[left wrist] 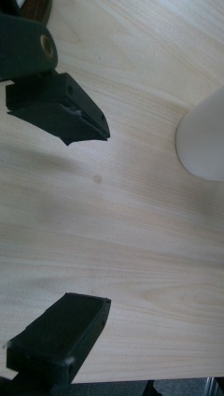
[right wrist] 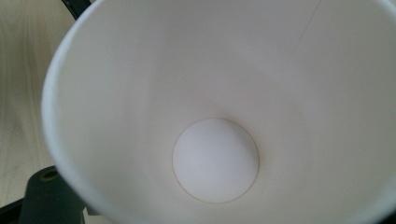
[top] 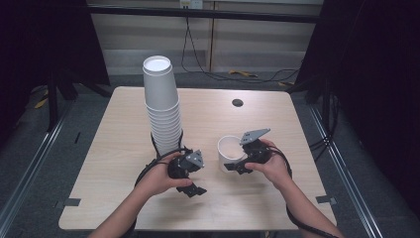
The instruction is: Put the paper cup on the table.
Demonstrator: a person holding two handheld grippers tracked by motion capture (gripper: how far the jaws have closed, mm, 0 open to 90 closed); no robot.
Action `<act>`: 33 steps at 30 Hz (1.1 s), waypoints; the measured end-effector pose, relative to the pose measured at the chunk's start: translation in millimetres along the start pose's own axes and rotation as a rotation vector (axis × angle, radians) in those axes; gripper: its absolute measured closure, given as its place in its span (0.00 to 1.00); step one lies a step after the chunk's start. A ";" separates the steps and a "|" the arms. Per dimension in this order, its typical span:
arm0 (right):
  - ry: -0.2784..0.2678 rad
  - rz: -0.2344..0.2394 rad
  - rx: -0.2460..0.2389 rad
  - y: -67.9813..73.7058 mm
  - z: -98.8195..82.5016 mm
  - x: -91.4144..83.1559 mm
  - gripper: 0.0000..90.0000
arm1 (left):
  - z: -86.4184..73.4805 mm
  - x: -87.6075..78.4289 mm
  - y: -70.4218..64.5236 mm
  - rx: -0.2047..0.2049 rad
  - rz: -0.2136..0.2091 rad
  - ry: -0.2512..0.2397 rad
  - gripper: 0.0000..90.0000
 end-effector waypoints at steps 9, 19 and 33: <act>0.029 0.001 -0.007 1.0 -4.0 1.6 0.16 | -0.2 -0.6 1.6 0.001 0.003 -0.001 0.17; 0.046 -0.001 0.018 1.1 -16.0 -2.5 0.16 | -3.3 -0.7 2.5 -0.009 0.008 -0.007 0.17; 0.064 -0.008 0.030 0.3 -34.5 -21.1 0.16 | -12.5 -7.5 5.0 -0.008 0.023 -0.009 0.17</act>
Point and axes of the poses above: each handheld gripper's, and its own axes: x roughly forward along the jaws, z roughly out of its top, y roughly to its left, the point moved 6 cm from there along x, roughly forward along the jaws
